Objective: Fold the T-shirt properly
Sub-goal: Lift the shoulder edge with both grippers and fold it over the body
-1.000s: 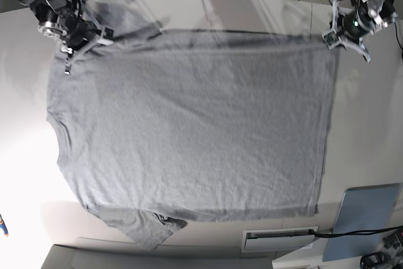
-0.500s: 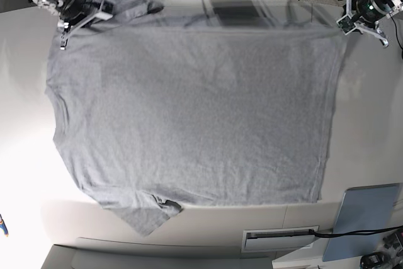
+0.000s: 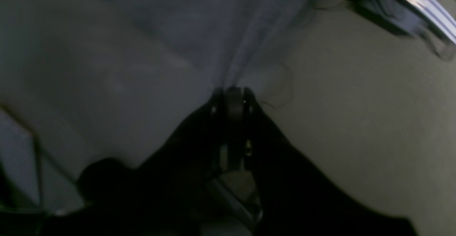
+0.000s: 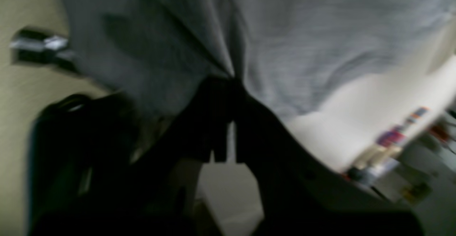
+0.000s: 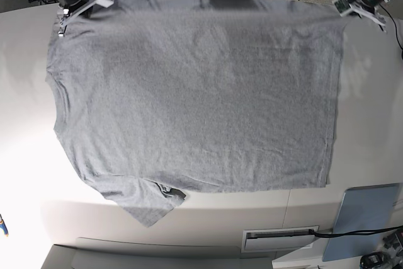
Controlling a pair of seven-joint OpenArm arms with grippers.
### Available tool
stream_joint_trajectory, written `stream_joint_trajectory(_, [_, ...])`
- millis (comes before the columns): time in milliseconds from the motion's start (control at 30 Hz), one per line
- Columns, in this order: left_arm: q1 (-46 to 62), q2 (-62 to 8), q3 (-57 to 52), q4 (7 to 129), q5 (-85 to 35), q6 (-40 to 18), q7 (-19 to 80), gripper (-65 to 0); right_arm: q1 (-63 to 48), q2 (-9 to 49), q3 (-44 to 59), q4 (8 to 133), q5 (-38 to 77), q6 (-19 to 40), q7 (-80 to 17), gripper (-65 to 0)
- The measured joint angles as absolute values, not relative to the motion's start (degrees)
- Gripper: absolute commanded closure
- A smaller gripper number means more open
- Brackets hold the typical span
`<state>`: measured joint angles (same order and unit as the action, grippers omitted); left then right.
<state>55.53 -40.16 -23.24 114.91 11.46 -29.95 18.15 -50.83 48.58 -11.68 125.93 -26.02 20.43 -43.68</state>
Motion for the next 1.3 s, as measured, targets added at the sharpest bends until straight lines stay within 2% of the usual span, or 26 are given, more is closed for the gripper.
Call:
stream_joint_trajectory(133, [53.41, -40.14, -23.24, 114.91, 9.52, -26.06, 18.24, 0.0, -47.86, 48.56, -11.7, 125.97, -30.76, 16.4, -42.52, 0.0])
stream_joint_trajectory(467, [44.95, -40.01, -23.2, 112.18, 4.75, -25.98, 18.2, 0.0, -37.41, 48.56, -11.75, 125.91, -26.92, 16.32, -38.65, 0.0])
stream_joint_trajectory(633, [41.47, -38.7, -23.2, 109.36, 2.31, -26.22, 16.27, 0.0, -32.67, 48.38, -11.9, 121.84, -23.64, 16.38, -35.38, 0.0])
stream_joint_trajectory(800, [37.1, -35.31, -23.14, 105.47, 2.37, -31.22, 13.06, 0.0, -26.11, 48.23, -17.17, 116.81, -23.35, 16.27, -35.22, 0.0])
stream_joint_trajectory(1067, [31.44, -34.48, -22.63, 100.92, 1.34, -31.92, 13.06, 0.0, -14.5, 47.48, -28.29, 108.95, -24.34, 15.25, -34.87, 0.0])
stream_joint_trajectory(1300, [27.31, -34.35, -15.35, 99.66, 4.05, -31.77, 14.04, 0.0, -7.29, 46.33, -32.4, 106.39, -24.47, 15.18, -35.35, 0.0])
